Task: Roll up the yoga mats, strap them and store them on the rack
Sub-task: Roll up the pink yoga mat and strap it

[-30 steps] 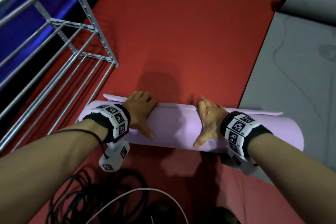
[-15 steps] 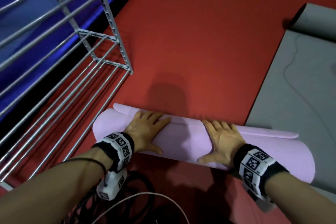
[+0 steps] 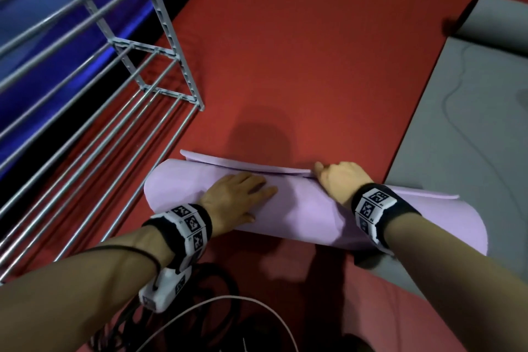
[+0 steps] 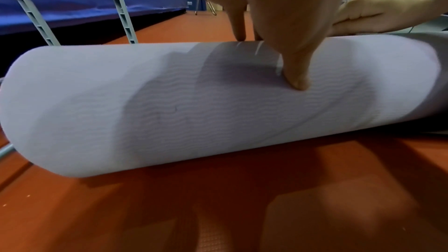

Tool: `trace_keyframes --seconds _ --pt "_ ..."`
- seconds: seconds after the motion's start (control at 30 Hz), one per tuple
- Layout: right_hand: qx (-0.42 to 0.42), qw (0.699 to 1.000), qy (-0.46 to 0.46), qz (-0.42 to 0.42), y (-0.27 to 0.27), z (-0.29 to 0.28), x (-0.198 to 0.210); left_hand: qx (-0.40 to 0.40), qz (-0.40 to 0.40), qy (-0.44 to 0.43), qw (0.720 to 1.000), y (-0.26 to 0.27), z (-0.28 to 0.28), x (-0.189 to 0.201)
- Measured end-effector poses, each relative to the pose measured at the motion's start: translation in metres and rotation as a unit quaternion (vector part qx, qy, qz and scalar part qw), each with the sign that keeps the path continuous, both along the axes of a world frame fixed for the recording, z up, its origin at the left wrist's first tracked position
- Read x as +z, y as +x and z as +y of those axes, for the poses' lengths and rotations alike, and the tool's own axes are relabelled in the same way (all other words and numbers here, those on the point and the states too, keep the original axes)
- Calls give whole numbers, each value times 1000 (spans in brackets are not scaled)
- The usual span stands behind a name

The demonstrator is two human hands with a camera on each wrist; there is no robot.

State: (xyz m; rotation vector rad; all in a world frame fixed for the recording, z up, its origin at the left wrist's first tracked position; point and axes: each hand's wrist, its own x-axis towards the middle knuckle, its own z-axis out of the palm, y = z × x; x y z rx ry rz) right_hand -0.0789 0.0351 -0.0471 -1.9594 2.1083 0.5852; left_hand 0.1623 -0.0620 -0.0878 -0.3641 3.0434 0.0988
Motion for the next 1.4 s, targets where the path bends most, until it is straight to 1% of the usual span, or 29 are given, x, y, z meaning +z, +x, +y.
trace_keyframes --seconds 0.07,0.13,0.17,0.2,0.27,0.33,0.37,0.43,0.53,0.63,0.7,0.8,0.83,0.87,0.9,0.93,0.97,1.0,1.03,1.07,1.1,1.13,1.17,1.2,1.23,1.27,1.33,1.37,1.4 --pt "13 998 -62 10 3 -3 7 33 -45 23 998 -11 -2 7" --pt "31 986 -163 -17 4 -13 14 64 -122 23 990 -25 -9 14" --pt "34 980 -192 -31 3 -16 16 58 -146 23 987 -30 -12 19" --pt "14 981 -187 -48 2 -17 14 51 -155 26 986 -32 -14 22" --pt "-105 981 -134 -91 -5 -16 6 48 -157 8 986 -34 -12 23" --pt "-222 954 -59 -191 -9 -8 -4 65 -160 12 985 -28 -8 17" --pt "-238 945 -14 -225 -8 -3 -10 72 -161 16 984 -26 -6 13" --pt "-196 959 44 -198 -4 6 -18 77 -142 27 987 -23 -5 10" --pt "-127 980 87 -126 2 11 -19 94 -127 63 985 -17 -7 8" --pt "-80 988 108 -74 10 9 -18 106 -130 68 983 -15 -2 9" --pt "-67 991 98 -57 16 9 -18 106 -107 74 986 -14 -1 7" --pt "-62 994 57 -64 18 18 -20 68 -4 65 996 -6 2 5" --pt "-58 995 39 -66 19 23 -20 89 32 56 994 2 2 1" --pt "-55 996 21 -66 19 29 -20 144 73 44 986 11 3 -4" --pt "-54 996 7 -64 19 34 -19 232 106 45 966 19 5 -4" --pt "-57 996 -5 -63 19 39 -16 351 150 48 923 26 8 -1" --pt "-64 996 -16 -63 17 43 -12 479 194 62 854 35 11 2" --pt "-75 995 -23 -65 15 46 -7 595 228 103 764 42 13 6" --pt "-86 994 -32 -65 12 49 2 688 252 166 660 49 15 19" --pt "-99 992 -40 -65 9 51 12 745 263 254 558 56 13 23" --pt "-114 990 -47 -65 5 53 22 752 265 355 488 61 9 23" --pt "-128 988 -56 -64 2 54 33 703 272 476 453 63 8 27" --pt "-141 986 -64 -65 1 55 44 624 270 594 430 58 10 31" --pt "-153 983 -75 -67 -2 57 54 572 278 663 394 47 13 35" --pt "-164 980 -85 -70 -4 58 64 547 289 705 346 30 17 43" --pt "-171 978 -91 -75 -4 59 72 535 293 724 321 12 22 54" --pt "-171 975 -114 -81 -5 62 89 503 302 730 350 -23 34 71" --pt "-168 973 -129 -87 -4 64 97 479 323 729 368 -34 39 82" --pt "-168 970 -144 -98 -4 65 106 459 351 725 375 -41 40 89"
